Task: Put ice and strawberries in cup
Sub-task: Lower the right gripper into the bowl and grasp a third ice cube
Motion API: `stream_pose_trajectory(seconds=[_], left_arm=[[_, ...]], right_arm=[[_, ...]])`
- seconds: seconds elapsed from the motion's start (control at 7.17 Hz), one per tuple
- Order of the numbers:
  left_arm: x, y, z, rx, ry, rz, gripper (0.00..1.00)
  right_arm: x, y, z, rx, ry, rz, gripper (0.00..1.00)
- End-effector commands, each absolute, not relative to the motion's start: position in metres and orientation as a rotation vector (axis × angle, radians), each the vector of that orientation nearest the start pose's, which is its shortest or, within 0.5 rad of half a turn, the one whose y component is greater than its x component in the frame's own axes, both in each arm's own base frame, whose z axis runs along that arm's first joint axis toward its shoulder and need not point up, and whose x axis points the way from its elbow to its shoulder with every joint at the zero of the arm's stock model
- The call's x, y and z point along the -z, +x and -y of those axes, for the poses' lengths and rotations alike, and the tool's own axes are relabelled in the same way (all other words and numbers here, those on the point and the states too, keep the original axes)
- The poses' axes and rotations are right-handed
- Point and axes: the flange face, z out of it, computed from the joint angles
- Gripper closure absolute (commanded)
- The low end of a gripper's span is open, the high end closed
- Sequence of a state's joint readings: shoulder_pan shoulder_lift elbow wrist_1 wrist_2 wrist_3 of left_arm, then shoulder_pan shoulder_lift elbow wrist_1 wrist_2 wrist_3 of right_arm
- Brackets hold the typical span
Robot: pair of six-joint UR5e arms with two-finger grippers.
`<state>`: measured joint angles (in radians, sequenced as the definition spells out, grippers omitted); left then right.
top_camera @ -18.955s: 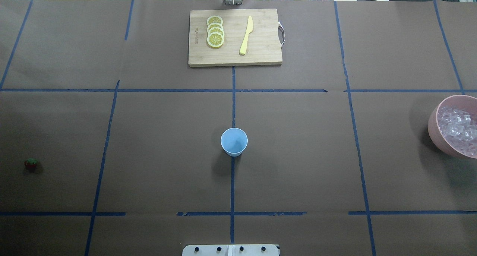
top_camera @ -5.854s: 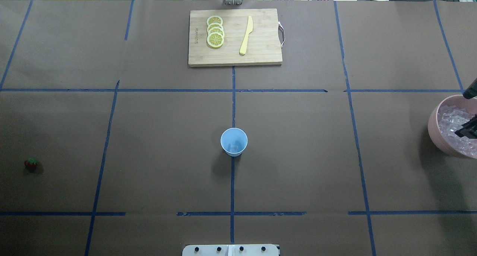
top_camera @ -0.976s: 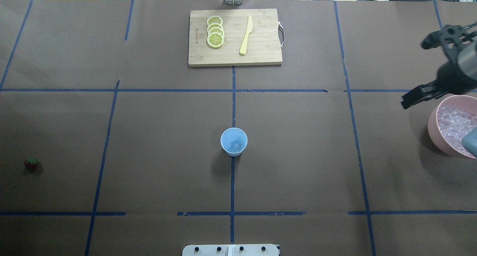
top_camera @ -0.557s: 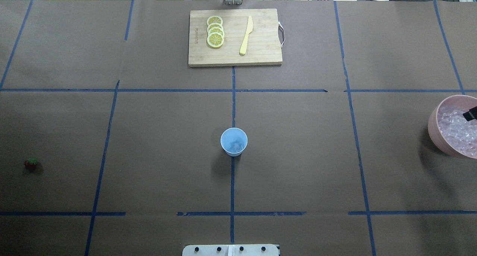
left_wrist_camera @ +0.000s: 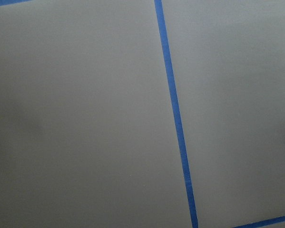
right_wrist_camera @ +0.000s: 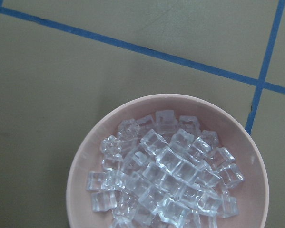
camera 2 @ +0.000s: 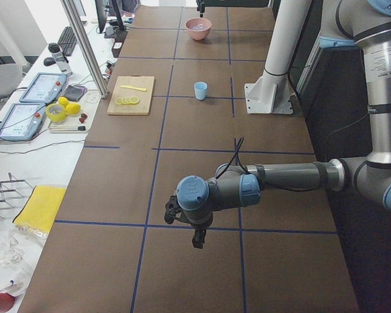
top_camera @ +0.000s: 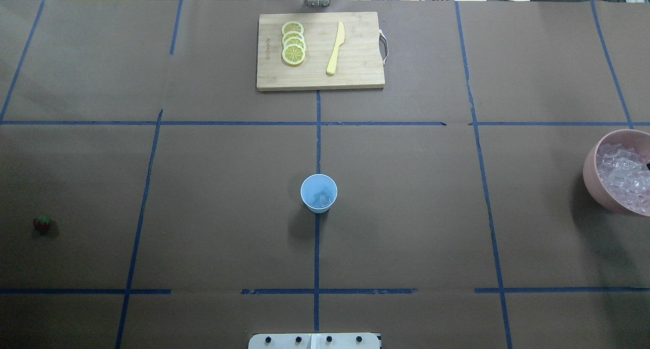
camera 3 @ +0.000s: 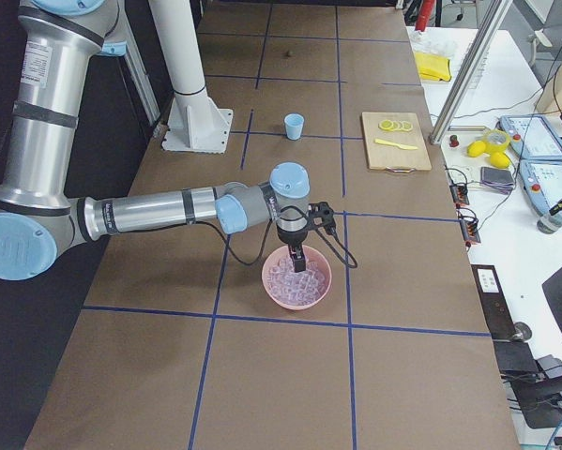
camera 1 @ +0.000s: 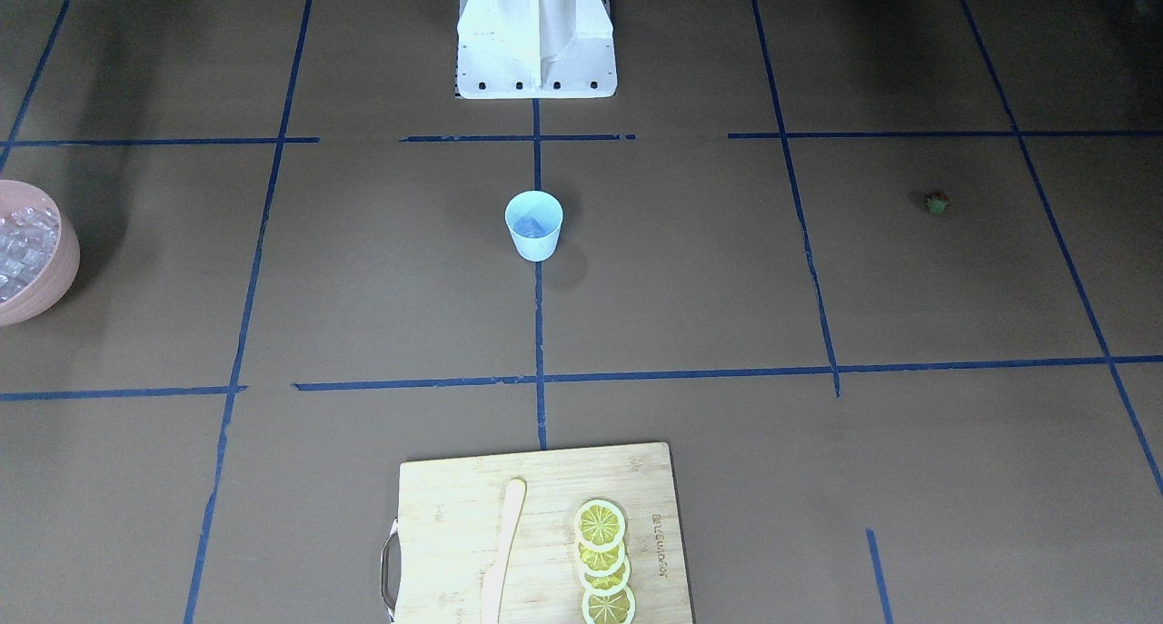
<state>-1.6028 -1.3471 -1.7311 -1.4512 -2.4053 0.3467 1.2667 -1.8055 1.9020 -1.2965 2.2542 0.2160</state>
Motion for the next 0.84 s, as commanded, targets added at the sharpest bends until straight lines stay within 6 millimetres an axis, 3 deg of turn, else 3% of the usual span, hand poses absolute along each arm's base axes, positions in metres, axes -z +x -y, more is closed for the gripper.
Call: stream_pose_trajectory(seconds=[0.0,0.14,0.7], left_arm=[[-0.685,-0.072,0.381,-0.219,-0.012,-0.851,0.0],[-0.685,-0.072,0.381,-0.219,-0.012,-0.851,0.0],[-0.686,-0.071,0.381,-0.22,-0.014,-0.851,0.0]], right_arm=[[-0.603,-0.065,0.415,0.173,0.154,0.736,0.02],[-0.603,-0.078,0.414,0.167,0.138,0.724,0.02],[-0.612,-0.095,0.407,0.179,0.113,0.681,0.03]])
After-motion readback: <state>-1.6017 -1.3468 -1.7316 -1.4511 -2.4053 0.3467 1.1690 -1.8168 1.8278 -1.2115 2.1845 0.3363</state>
